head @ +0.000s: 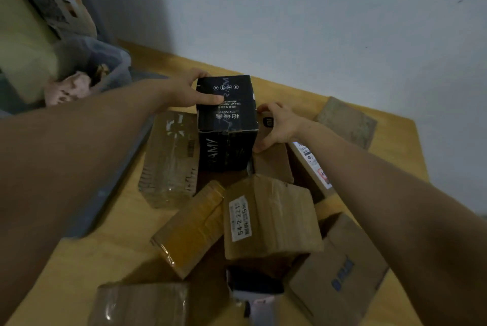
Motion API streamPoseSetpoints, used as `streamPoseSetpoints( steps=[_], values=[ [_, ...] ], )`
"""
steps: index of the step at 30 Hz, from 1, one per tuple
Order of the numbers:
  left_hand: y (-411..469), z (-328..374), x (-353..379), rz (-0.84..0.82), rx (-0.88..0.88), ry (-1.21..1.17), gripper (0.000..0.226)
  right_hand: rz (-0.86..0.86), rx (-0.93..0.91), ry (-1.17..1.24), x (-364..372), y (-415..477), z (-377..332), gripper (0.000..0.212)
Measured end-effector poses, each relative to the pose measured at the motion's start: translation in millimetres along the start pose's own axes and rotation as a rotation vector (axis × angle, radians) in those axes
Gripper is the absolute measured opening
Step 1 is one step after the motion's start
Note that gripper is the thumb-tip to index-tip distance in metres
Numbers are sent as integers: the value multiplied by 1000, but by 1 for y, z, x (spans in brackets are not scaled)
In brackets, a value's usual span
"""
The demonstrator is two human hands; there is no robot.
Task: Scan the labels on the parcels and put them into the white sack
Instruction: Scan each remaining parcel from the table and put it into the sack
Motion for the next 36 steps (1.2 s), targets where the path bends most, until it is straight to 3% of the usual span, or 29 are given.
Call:
streamPoseSetpoints(
  steps=[11, 15, 17, 19, 23, 27, 29, 32, 36],
  values=[
    [-88, -26, 44, -49, -38, 60, 68, -74, 13, 2, 52, -95, 3, 104],
    [-98, -27, 51, -132, -139, 133, 59, -54, 24, 173, 41, -108, 5, 62],
    [-94, -14, 49, -82, -150, 169, 67, 64, 42, 260, 15, -111, 15, 40],
    [-86, 6, 49, -34, -124, 226, 73, 246, 95, 258, -16, -111, 37, 32],
    [-66, 40, 75, -145, -77, 508, 85, 417, 245, 186, -54, -98, 97, 52],
    [-49, 41, 105, -341, -274, 773, 111, 333, 413, -104, -69, -69, 148, 87],
    [-44, 35, 112, -441, -399, 788, 116, 297, 440, -156, -70, -56, 164, 105],
    [-37, 31, 119, -504, -499, 743, 92, 279, 454, -169, -70, -44, 184, 121],
    [-29, 27, 120, -429, -489, 731, 63, 284, 448, -241, -67, -40, 192, 121]
  ],
)
Point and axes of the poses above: each hand's wrist, its own y-axis towards the middle knuckle, its own x-axis out of the palm, z = x × y, the point moved 8 cm from there along y, towards the middle knuckle, and after that the axes turned 3 degrees about -y, right-handed, at the moved point
